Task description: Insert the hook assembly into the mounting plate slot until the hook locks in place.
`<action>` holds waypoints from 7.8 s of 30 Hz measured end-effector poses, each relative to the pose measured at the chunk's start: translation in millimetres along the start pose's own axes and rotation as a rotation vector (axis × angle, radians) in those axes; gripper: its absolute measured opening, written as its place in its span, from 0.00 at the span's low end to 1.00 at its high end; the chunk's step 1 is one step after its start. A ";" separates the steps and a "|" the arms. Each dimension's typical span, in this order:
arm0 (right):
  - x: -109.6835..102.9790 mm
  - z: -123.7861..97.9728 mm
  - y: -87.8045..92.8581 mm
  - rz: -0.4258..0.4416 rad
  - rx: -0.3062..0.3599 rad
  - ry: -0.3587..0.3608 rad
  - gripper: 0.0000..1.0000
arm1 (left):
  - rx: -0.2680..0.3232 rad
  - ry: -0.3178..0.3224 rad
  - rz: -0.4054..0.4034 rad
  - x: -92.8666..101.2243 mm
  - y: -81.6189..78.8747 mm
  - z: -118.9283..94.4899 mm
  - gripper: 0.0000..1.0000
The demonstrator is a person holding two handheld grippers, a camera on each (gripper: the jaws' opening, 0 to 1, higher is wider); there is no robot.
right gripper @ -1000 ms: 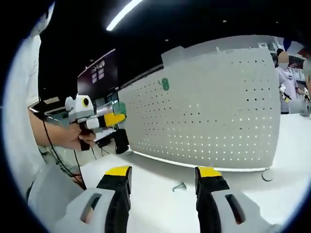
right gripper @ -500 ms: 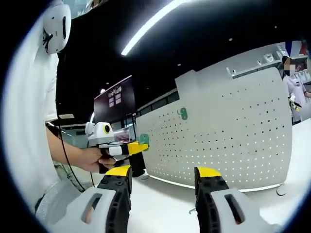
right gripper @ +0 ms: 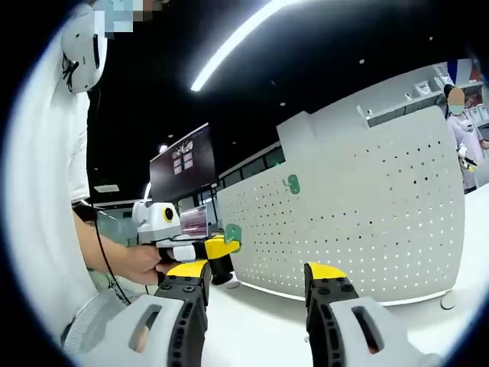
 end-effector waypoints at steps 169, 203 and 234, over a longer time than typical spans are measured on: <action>-14.8 64.4 -40.0 -0.041 -0.066 0.293 0.00 | -0.008 -0.165 -0.005 30.2 -13.1 3.8 0.75; 13.1 97.4 -69.2 -0.076 -0.040 0.348 0.00 | 0.019 -0.253 -0.043 13.3 -11.6 -26.5 0.74; 47.4 147.1 -100.1 -0.128 0.004 0.436 0.00 | 0.044 -0.353 -0.068 -2.2 -11.9 -52.5 0.73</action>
Point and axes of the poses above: the point that each gripper's makers call its tool centre point, and the gripper's own axes: z roughly forward along the fingers, x roughly to its right, y roughly out of its underside, the point moved 10 cm from there along -z, roughly backward along the fingers, and after that the axes turned 6 degrees about -x, right-handed, at the moved point
